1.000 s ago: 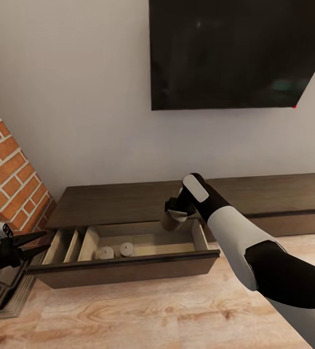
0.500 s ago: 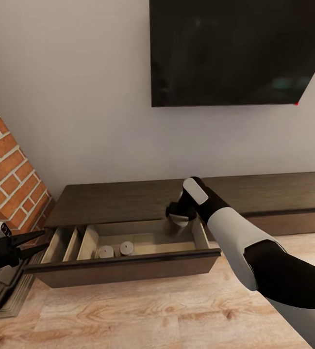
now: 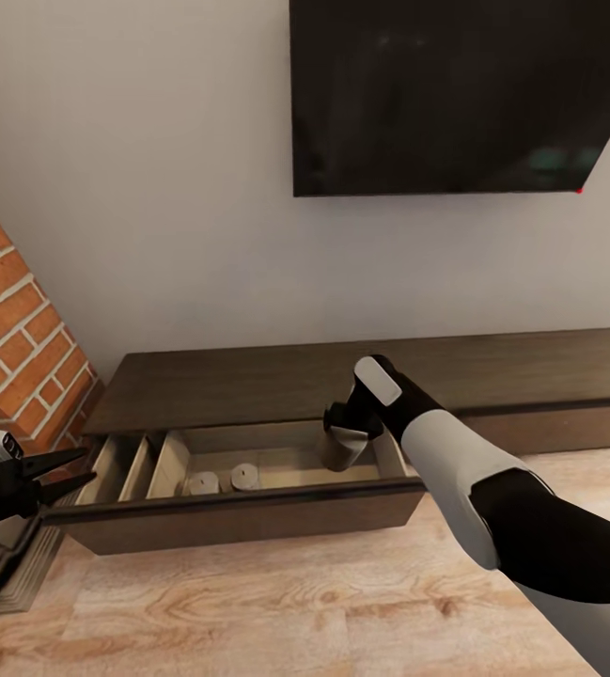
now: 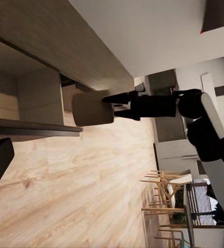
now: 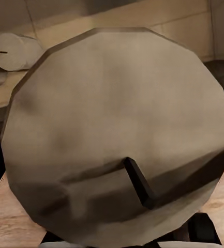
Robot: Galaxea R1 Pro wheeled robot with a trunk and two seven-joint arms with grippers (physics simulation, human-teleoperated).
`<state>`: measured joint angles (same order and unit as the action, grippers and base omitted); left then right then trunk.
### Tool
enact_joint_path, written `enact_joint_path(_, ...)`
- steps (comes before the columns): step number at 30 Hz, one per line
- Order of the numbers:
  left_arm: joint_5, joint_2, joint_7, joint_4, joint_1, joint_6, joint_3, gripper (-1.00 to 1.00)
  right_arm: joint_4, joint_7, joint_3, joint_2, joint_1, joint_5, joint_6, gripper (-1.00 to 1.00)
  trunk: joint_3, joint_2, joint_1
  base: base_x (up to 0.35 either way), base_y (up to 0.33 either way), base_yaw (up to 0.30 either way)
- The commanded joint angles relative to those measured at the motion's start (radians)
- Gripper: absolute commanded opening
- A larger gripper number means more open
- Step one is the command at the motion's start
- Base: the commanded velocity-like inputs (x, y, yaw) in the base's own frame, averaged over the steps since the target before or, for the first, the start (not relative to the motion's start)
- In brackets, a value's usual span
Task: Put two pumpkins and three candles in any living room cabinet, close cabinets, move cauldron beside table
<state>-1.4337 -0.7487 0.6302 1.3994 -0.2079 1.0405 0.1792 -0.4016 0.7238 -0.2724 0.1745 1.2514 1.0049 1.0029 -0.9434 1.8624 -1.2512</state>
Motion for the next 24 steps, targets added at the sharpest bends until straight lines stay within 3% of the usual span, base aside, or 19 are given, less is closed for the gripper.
enact_joint_path(1,0.003,0.0,0.005,0.0,-0.001,0.004,0.0,1.0,-0.001,0.008,-0.003,0.0,-0.001,0.009,-0.01,-1.0,-0.004,0.008,-0.004,0.0,0.0,0.0)
enact_joint_path(15,0.004,0.003,0.004,0.001,-0.001,0.002,-0.001,1.0,-0.002,0.009,-0.006,0.0,-0.002,0.003,-0.036,-1.0,-0.007,0.015,-0.008,0.027,0.02,0.0)
enact_joint_path(20,0.004,0.003,0.003,0.001,-0.001,0.001,-0.001,1.0,-0.002,0.009,-0.043,0.0,-0.002,0.003,-0.038,-1.0,-0.007,0.015,-0.008,0.093,0.087,0.0)
enact_joint_path(24,0.004,0.003,0.003,0.001,-0.001,0.0,-0.001,1.0,-0.002,0.009,-0.052,0.0,-0.002,0.003,-0.038,-1.0,-0.007,0.015,-0.008,0.125,0.12,0.0)
